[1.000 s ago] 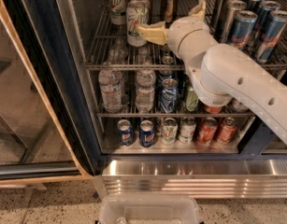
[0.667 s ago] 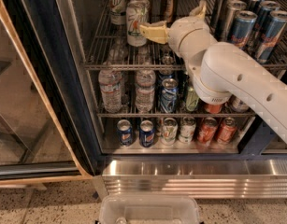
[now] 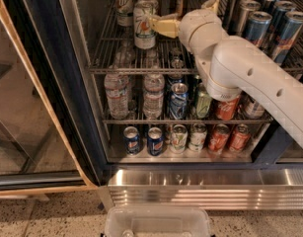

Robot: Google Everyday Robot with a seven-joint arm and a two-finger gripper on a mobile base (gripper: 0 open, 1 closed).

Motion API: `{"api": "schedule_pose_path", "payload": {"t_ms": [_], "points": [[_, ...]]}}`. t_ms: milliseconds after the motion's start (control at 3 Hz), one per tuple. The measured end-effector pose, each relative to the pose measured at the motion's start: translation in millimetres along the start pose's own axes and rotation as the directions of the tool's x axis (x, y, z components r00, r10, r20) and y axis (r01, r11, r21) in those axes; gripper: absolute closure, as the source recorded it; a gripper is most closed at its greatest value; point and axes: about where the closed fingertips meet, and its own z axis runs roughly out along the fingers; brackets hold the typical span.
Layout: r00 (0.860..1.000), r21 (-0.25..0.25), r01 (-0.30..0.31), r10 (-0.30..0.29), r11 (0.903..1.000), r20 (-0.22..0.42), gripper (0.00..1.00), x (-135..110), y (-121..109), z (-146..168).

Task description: Pick orange can from top shelf of fridge

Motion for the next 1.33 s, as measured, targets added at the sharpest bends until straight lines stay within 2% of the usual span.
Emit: {"api": "schedule_pose_path", "payload": {"t_ms": [1333], "points": [[1.000, 0.079, 0.022, -0.022, 0.9966, -0.008, 0.00, -12.2, -22.8, 10.9]]}}
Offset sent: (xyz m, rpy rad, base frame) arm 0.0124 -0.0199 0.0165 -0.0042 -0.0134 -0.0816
